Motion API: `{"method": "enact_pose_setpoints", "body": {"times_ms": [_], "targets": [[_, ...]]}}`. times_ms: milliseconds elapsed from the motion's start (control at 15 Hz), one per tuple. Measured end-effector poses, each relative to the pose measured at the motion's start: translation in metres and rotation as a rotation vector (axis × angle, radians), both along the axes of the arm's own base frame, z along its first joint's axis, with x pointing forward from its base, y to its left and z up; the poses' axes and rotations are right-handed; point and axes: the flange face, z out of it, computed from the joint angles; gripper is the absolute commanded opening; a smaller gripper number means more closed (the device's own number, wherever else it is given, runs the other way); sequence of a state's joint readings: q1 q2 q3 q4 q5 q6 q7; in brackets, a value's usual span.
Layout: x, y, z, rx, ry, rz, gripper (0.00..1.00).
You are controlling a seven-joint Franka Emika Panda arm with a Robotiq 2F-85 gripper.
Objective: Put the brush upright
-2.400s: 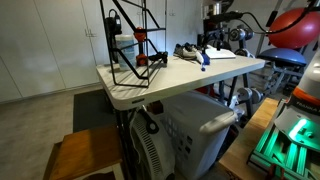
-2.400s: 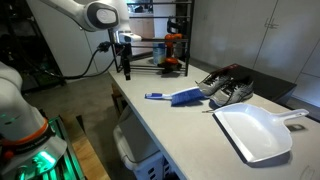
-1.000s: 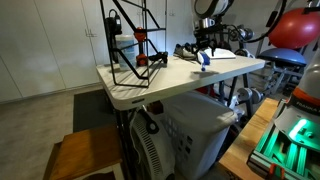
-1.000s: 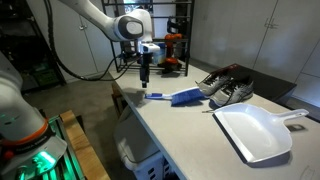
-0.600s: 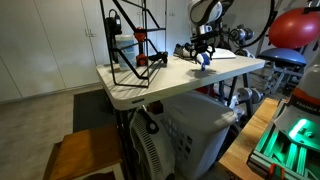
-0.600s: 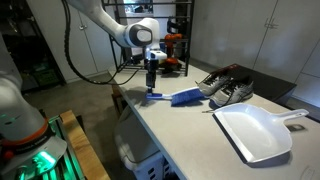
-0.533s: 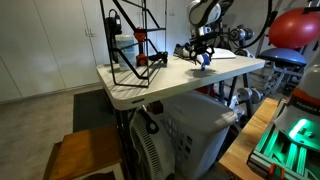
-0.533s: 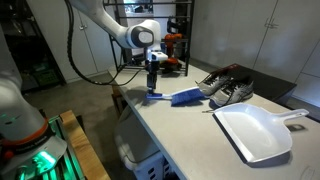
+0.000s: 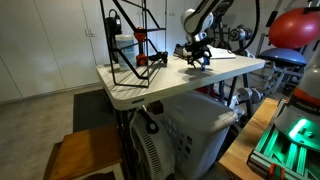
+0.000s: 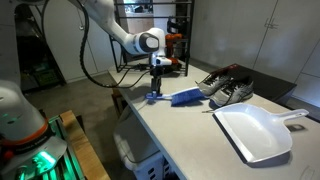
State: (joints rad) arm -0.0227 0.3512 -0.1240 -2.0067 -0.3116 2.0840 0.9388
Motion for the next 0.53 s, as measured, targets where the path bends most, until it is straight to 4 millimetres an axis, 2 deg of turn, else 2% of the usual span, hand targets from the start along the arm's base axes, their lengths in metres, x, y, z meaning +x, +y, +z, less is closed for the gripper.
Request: {"method": "enact_pose_setpoints", "body": {"times_ms": [533], "targets": [[0.0071, 0.0025, -0.0104, -0.082, 0.081, 0.025, 1.00]]}}
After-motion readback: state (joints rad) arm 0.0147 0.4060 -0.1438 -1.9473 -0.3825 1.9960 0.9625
